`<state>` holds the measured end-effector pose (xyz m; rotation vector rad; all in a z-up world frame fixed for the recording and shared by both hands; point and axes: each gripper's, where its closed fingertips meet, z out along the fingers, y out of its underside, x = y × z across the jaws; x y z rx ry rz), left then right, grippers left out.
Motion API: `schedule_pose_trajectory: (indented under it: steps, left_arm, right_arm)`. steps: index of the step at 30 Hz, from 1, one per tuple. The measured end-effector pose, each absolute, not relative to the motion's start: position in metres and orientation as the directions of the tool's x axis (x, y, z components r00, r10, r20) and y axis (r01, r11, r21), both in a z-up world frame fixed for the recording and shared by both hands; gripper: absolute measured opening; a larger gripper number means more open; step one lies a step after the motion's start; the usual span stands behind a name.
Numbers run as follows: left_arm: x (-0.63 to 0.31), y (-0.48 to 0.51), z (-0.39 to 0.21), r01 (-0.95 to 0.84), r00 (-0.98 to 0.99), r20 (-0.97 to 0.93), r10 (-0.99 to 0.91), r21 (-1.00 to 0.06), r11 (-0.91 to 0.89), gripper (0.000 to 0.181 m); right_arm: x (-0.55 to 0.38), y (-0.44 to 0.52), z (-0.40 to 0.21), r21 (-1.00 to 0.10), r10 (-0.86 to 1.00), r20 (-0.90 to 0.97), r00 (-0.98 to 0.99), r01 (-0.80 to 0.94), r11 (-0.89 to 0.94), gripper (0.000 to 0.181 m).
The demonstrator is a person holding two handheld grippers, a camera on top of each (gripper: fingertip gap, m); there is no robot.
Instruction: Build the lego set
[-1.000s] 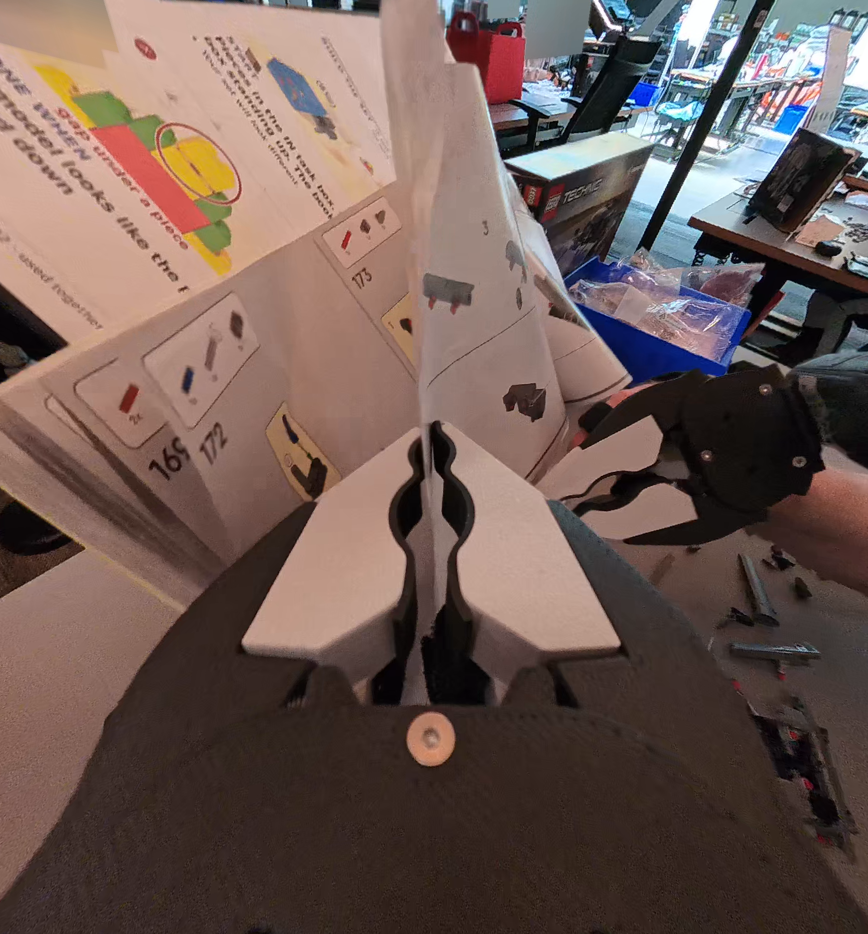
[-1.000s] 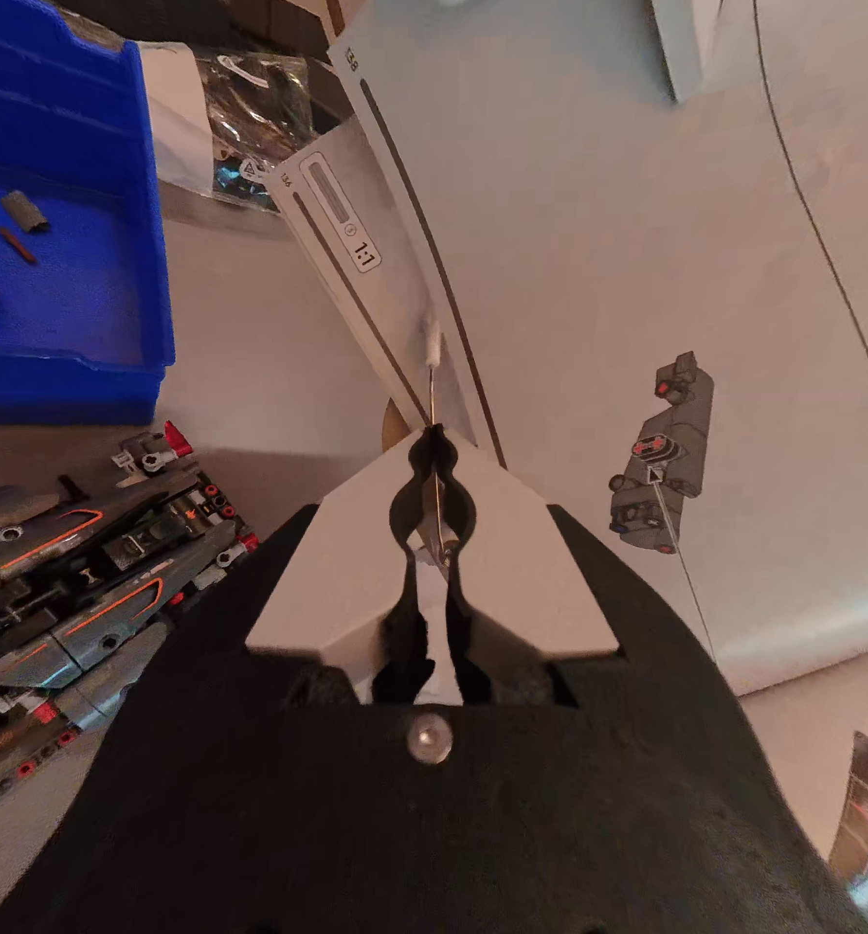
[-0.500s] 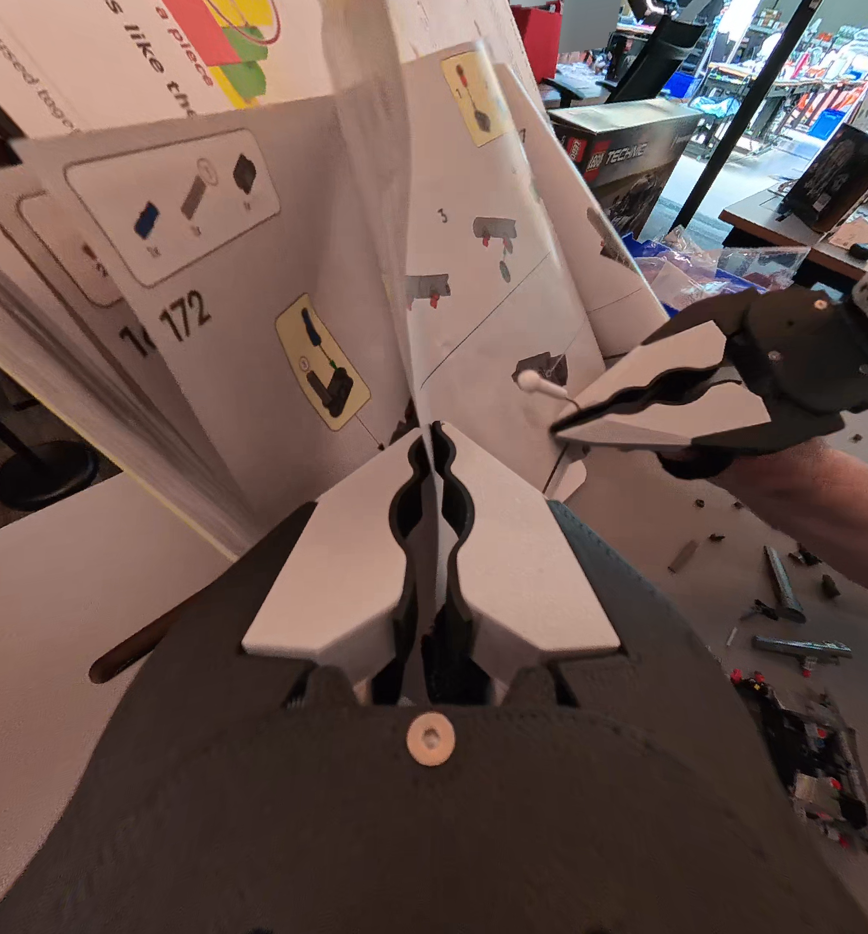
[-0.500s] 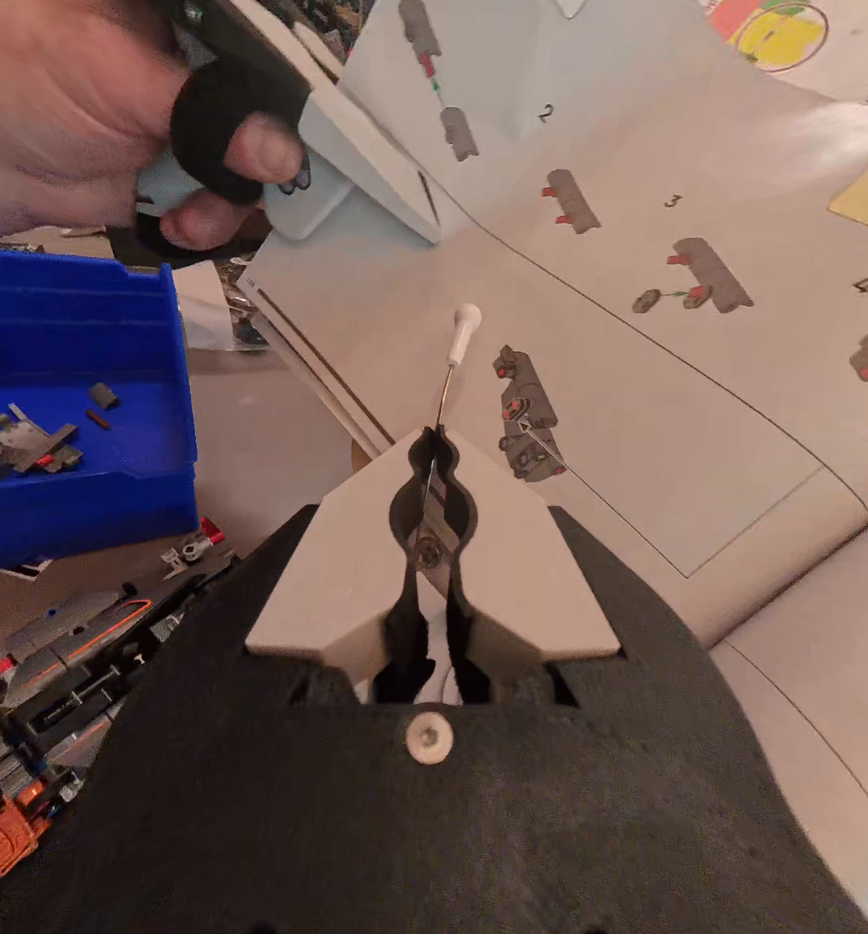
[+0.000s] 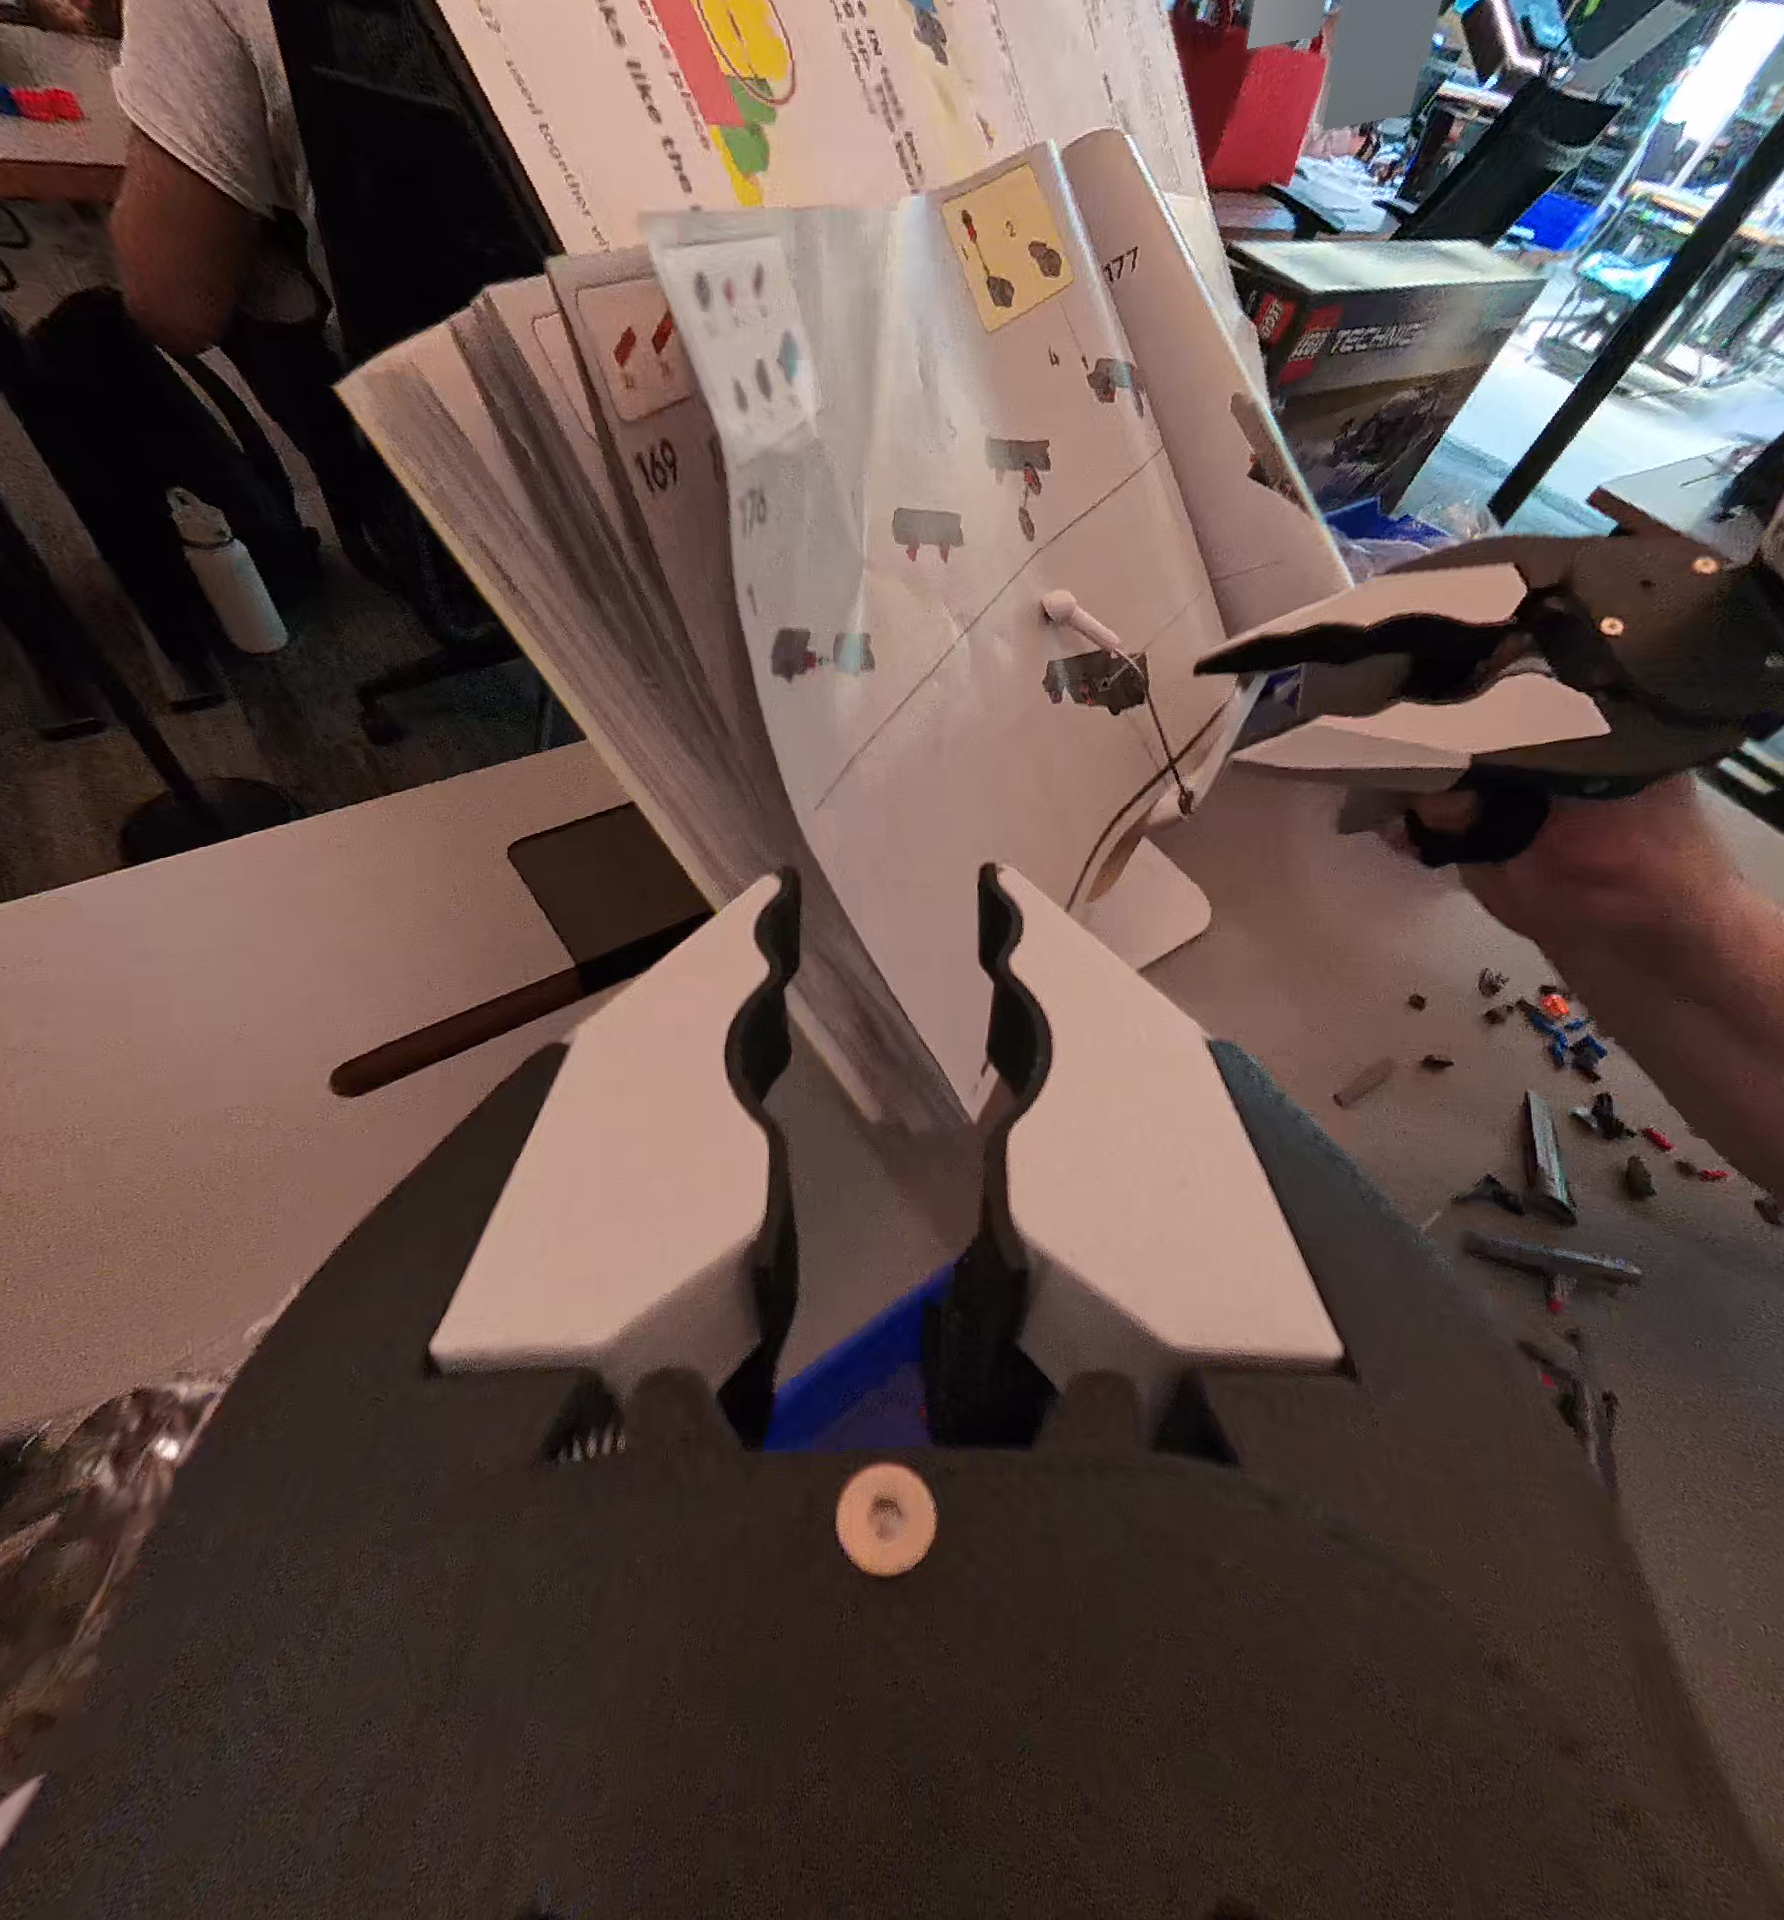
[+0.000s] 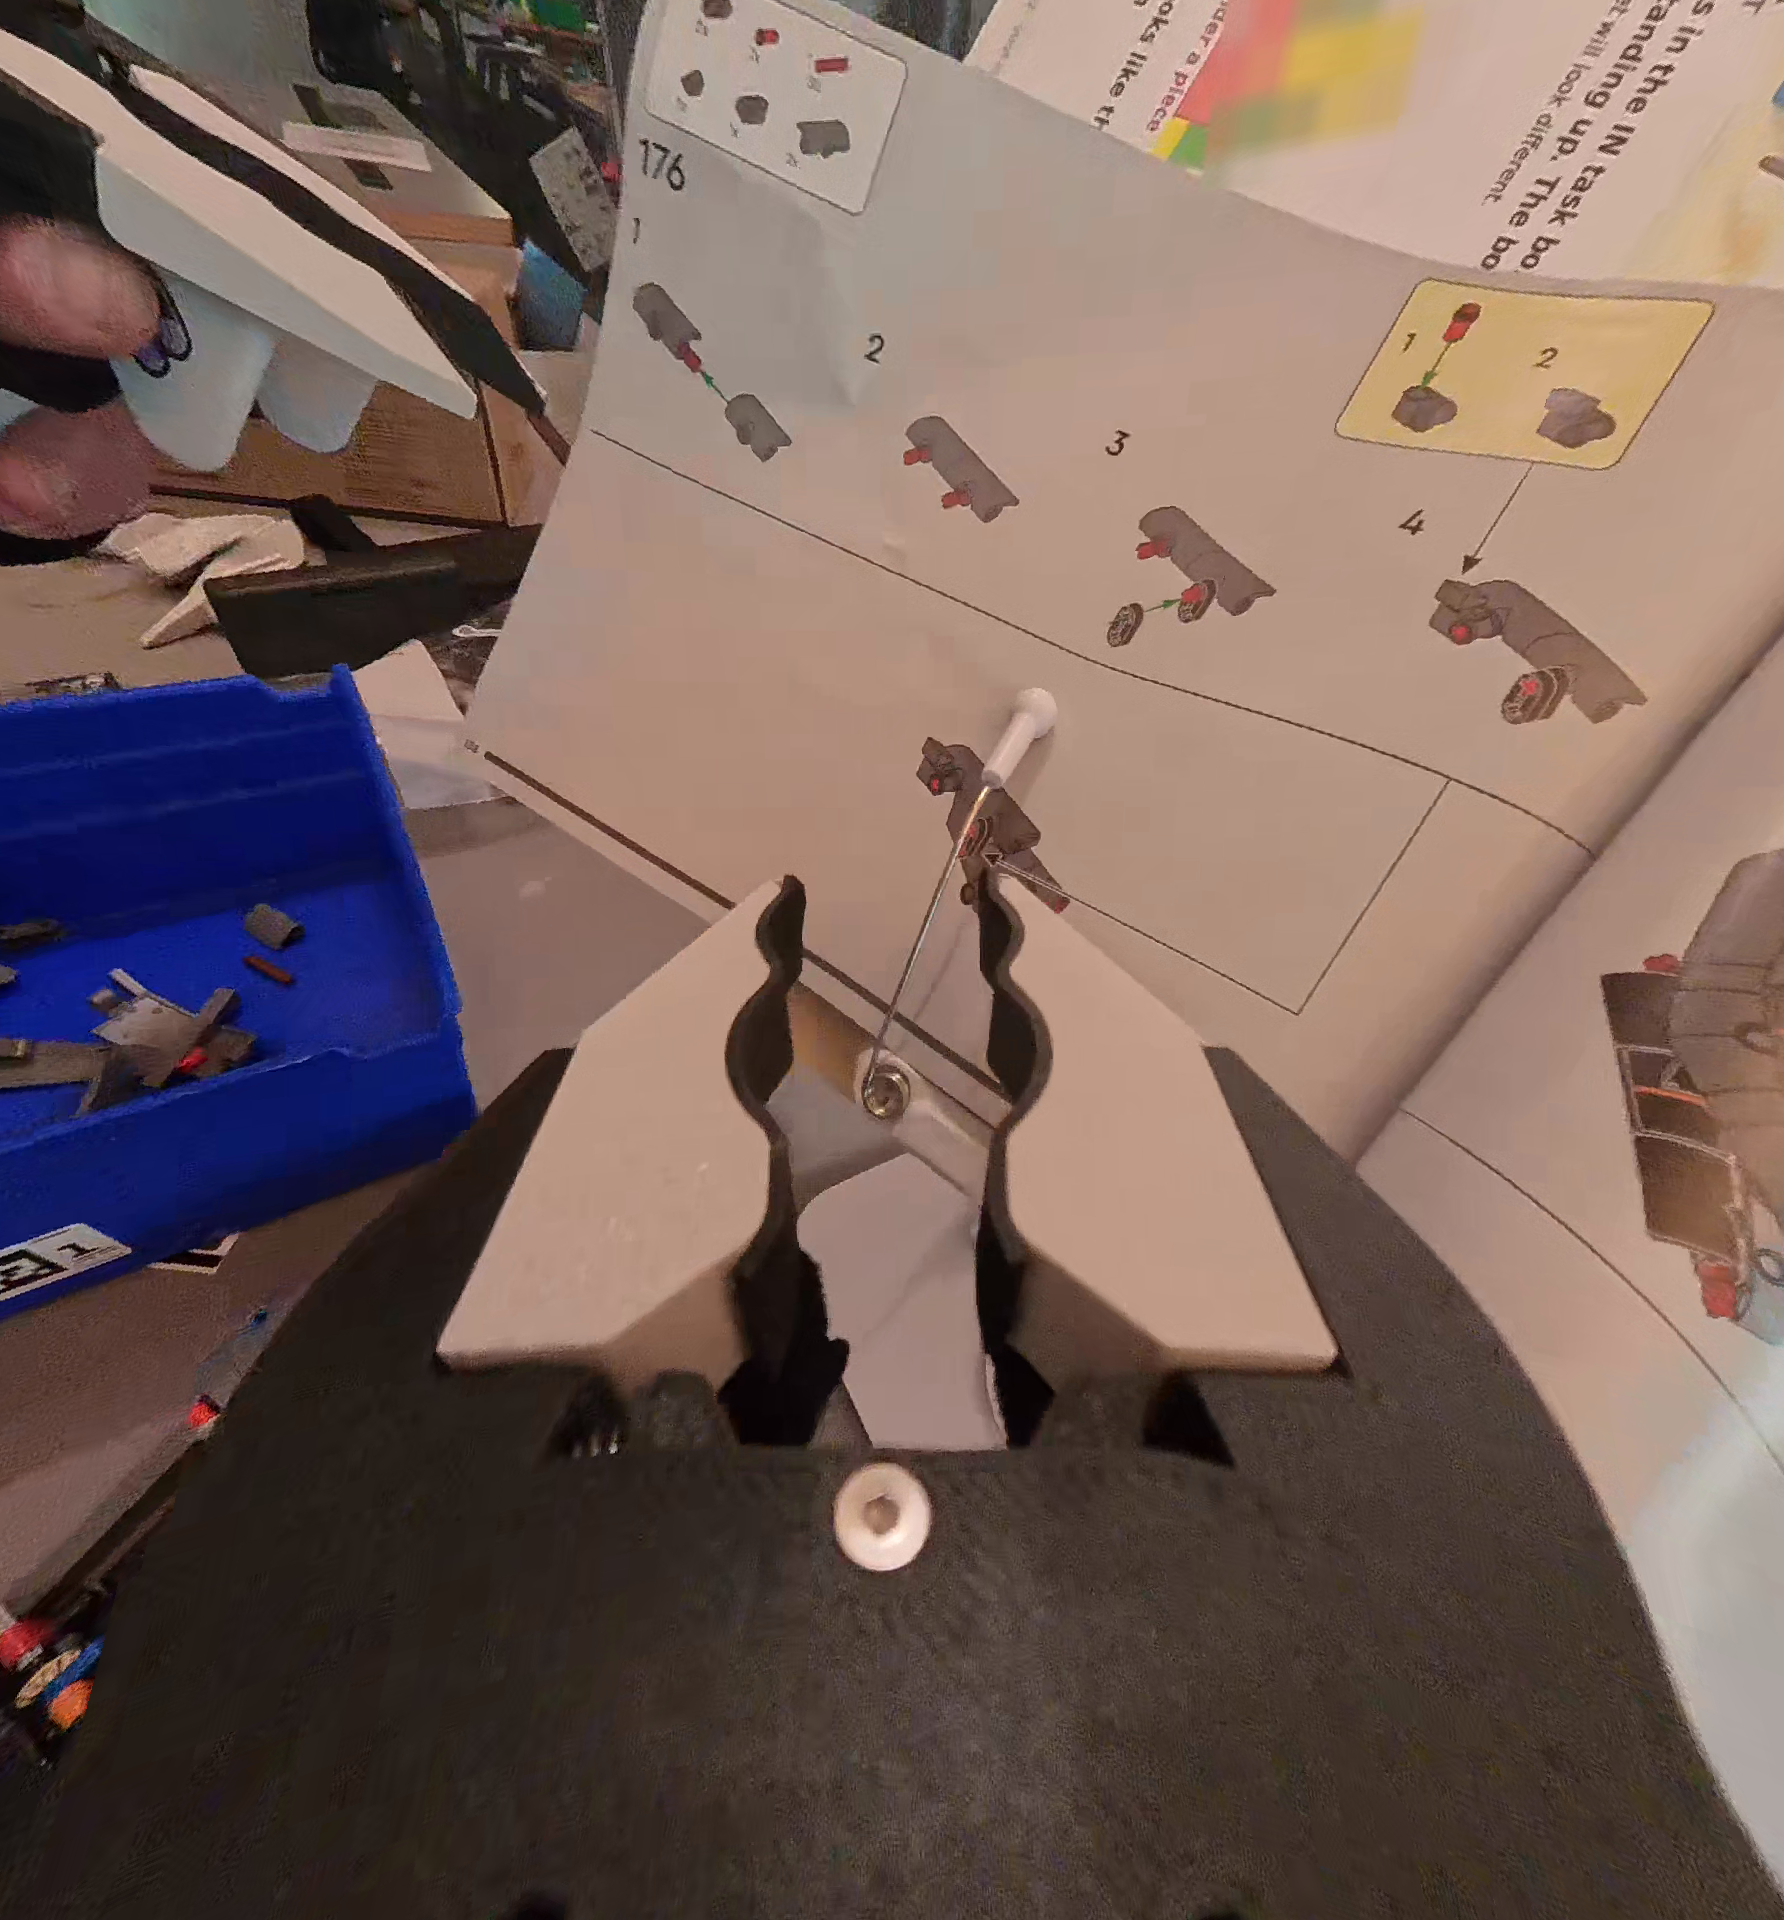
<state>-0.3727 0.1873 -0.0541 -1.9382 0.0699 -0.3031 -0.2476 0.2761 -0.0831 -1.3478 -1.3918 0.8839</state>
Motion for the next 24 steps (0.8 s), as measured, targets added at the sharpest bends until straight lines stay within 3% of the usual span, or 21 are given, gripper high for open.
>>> schedule_pose_trajectory:
  steps: [4, 9, 14, 17, 24]
  left_arm:
    - [-0.377, 0.128, -0.063, -0.02, 0.985, 0.057, -0.166, -0.902, -0.432, 0.035]
    - [-0.371, 0.049, -0.106, -0.16, 0.984, -0.084, -0.154, -0.796, -0.584, 0.031]
    - [-0.365, -0.013, -0.18, -0.328, 0.942, -0.247, -0.228, -0.524, -0.786, 0.026]
    - [-0.363, -0.031, -0.202, -0.357, 0.93, -0.253, -0.267, -0.442, -0.823, 0.027]
    - [-0.321, -0.056, -0.234, -0.463, 0.885, -0.138, -0.445, -0.363, -0.809, 0.026]
  right_arm:
    - [-0.229, 0.259, -0.068, -0.95, 0.982, 0.182, 0.058, 0.266, 0.16, 0.035]
    - [-0.203, 0.227, -0.063, -0.942, 0.98, 0.197, -0.007, 0.274, 0.192, 0.034]
    - [-0.176, 0.185, -0.066, -0.938, 0.976, 0.209, -0.066, 0.269, 0.219, 0.028]
    - [-0.162, 0.158, -0.076, -0.933, 0.972, 0.204, -0.119, 0.276, 0.23, 0.027]
    - [-0.136, 0.122, -0.117, -0.926, 0.975, 0.13, -0.181, 0.331, 0.185, 0.025]
